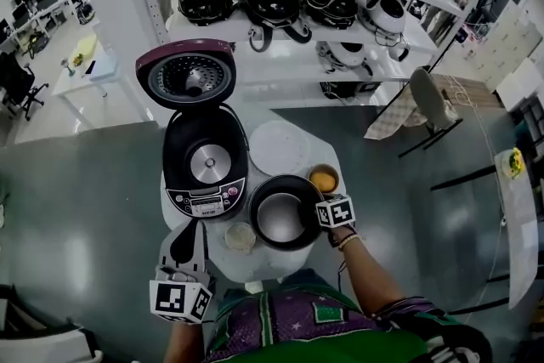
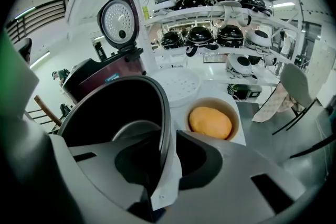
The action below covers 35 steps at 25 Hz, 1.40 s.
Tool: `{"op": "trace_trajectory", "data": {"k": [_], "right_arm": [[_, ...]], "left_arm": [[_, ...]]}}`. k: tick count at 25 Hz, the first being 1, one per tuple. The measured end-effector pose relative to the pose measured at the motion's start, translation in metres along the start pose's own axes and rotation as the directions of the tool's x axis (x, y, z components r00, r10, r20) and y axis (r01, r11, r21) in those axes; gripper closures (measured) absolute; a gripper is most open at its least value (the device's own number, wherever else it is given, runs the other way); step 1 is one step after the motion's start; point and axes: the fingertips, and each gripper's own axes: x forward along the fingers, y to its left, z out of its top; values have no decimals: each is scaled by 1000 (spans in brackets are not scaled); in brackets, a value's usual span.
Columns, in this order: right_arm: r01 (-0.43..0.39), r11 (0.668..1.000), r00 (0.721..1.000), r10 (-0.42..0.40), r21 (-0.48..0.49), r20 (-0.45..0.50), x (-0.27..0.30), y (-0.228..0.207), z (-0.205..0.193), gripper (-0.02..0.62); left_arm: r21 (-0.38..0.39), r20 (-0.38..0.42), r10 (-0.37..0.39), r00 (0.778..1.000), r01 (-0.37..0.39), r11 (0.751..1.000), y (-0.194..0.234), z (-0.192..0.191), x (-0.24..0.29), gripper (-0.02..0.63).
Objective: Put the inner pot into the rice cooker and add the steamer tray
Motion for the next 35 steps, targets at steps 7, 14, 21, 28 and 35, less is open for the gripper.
{"op": "trace_trajectory", "data": {"k": [7,14,21,28,35], "right_arm": [[5,1000,1000,-5,-27,0,-3,4,0,571],[29,999,1000,-29,-23,-5,-13,4,-1,580],[49,998,999,-50,-43,-8,-34,6,1,577],[19,999,999,-20,28,37,-63,20,8,580],[5,997,993,-14,76,119,-104,36,22,580]], "left_arm": [[9,-7,-13,1000,13,1000,-2,2,-3,584],[12,-1,-23,1000,23,1000,-1,4,-13,584],[9,12,-40,999,40,999,1,6,-24,584],[18,26,-82,996,82,996,-4,12,-34,584],[28,37,-112,993,111,993,-7,16,-54,584]]}}
